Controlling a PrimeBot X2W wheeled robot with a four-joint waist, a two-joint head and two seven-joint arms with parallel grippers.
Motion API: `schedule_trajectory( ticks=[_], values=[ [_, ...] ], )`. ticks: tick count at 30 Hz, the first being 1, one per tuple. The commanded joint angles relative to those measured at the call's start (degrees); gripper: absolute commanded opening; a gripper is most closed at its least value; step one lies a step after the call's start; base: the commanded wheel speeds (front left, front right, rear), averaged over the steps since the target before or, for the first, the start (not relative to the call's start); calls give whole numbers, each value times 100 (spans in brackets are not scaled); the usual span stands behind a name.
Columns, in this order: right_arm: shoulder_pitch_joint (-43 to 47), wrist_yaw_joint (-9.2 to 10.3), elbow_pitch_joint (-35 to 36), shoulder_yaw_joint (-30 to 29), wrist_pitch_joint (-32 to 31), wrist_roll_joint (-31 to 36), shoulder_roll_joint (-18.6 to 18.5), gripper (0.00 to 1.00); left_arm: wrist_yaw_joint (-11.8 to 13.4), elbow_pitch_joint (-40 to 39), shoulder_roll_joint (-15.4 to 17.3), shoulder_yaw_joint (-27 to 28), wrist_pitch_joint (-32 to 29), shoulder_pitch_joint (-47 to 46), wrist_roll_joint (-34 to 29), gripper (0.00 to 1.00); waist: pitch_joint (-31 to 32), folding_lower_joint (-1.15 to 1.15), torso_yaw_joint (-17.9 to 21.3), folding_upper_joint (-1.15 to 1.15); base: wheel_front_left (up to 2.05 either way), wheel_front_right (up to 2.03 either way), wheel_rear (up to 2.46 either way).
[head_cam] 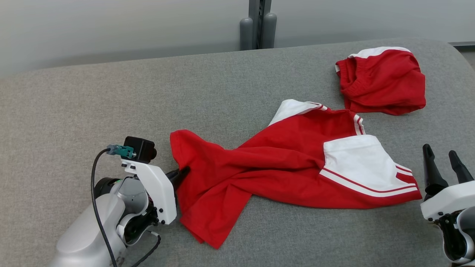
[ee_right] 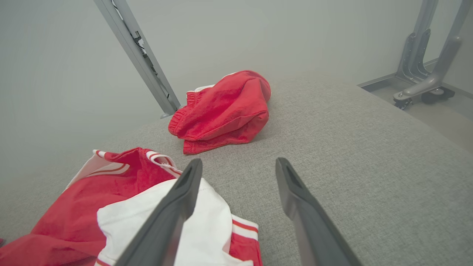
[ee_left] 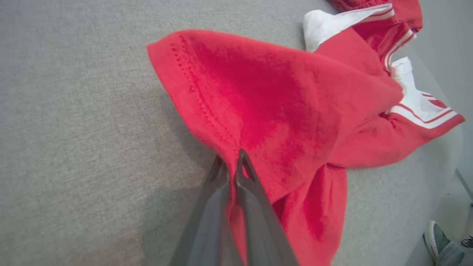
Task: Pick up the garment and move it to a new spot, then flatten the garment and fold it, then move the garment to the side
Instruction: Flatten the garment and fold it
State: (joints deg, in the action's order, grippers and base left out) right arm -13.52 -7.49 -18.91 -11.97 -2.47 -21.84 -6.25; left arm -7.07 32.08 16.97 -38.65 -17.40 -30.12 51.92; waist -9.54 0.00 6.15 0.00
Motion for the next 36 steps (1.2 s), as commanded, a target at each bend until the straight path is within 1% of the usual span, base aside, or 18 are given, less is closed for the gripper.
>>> schedule_trajectory(
  ticks=[1,4,8,17,19,25,27,28,29,30,32,36],
  values=[
    [-14,-2,1,5,35,-37,-50,100,-35,62,18,-44,82,-136,-34,0,10,0,3,0,0,0,0],
    [-11,-2,-10,-2,42,-27,-49,100,-40,59,75,-71,181,-296,-29,0,8,0,3,0,0,0,0],
    [-82,-2,8,34,65,-56,-13,100,-43,36,274,-3,311,-463,-3,0,-90,0,35,0,0,0,0],
    [-270,-2,22,68,172,-141,-12,100,-43,205,1087,381,209,-981,190,0,-441,0,218,0,0,0,0],
    [-290,-2,9,88,207,-167,0,100,-43,297,1223,475,168,-1075,278,0,-510,0,268,0,0,0,0],
    [-384,-2,-102,176,294,-197,34,100,-44,561,1469,521,37,-1288,419,0,-621,0,390,0,0,0,0],
    [-403,-2,-152,203,317,-194,33,100,-45,631,1465,472,-6,-1315,472,0,-628,0,420,0,0,0,0],
    [-419,-2,-167,217,326,-189,33,100,-45,651,1463,447,-14,-1329,492,3,-622,0,433,0,0,0,0],
    [-432,-1,-179,224,328,-185,32,100,-46,656,1475,423,-23,-1331,530,37,-611,0,442,0,0,0,0],
    [-437,-2,-197,229,338,-181,28,100,-46,657,1491,399,-34,-1316,556,100,-594,0,444,0,0,0,0],
    [-413,-2,-247,222,366,-172,12,100,-46,634,1534,337,-32,-1263,600,100,-545,0,433,0,0,0,0],
    [-342,-2,-304,226,376,-151,10,100,-46,432,1712,232,160,-1180,517,100,-426,0,357,0,0,0,0]
  ],
)
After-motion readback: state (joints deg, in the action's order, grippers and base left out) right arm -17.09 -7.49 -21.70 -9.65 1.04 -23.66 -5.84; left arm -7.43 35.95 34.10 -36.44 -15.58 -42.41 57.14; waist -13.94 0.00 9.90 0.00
